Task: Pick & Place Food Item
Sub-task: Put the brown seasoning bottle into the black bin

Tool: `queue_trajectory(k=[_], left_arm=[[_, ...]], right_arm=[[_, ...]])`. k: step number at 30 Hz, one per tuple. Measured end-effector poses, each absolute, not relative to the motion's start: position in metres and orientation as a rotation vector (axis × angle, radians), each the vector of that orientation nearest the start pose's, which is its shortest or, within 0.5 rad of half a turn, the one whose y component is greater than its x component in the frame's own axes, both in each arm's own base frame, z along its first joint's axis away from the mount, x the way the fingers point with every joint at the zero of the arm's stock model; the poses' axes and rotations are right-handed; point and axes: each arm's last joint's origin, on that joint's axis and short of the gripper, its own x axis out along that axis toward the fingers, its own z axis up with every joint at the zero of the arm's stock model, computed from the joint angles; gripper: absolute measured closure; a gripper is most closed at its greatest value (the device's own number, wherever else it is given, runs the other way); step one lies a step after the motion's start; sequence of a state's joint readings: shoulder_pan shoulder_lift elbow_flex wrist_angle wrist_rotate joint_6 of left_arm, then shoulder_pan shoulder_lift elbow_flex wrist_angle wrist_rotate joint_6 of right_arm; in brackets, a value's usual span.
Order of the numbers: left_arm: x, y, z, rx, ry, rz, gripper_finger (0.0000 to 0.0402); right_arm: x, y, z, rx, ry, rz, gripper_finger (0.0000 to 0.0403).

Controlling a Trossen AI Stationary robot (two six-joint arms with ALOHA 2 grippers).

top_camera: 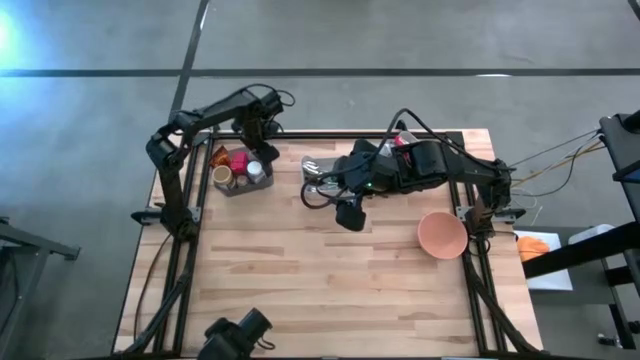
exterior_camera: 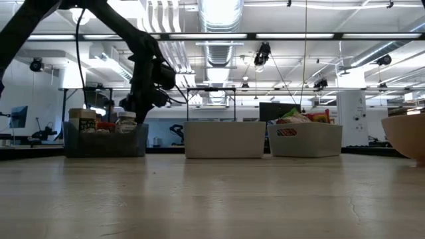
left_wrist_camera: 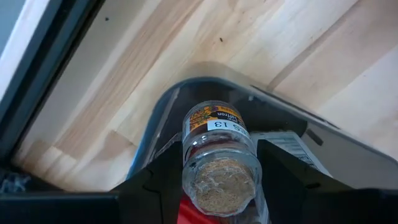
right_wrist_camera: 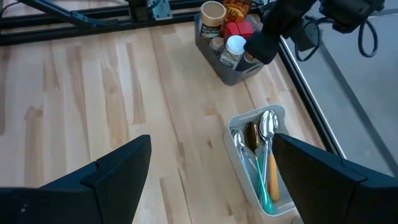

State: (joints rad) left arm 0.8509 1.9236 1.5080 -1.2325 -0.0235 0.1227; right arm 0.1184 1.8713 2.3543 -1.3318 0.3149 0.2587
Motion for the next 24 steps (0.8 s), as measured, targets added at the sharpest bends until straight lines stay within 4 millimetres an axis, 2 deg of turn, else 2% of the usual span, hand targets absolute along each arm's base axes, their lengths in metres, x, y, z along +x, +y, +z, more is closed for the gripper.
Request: queue_trajectory(k=[14,24], left_arm=[[0.228,0.262,0.181,-0.576,1.554,0.535,0.0237],[0.229,0.263,0.178,-0.570,1.526,0.557,0.0237]], right_arm=[[0.349,0.032,0.451,0.065,0.795,-0.292,0.0071],[0.349,0.032,0.451,0.061,0.796,-0.290,0.0071]])
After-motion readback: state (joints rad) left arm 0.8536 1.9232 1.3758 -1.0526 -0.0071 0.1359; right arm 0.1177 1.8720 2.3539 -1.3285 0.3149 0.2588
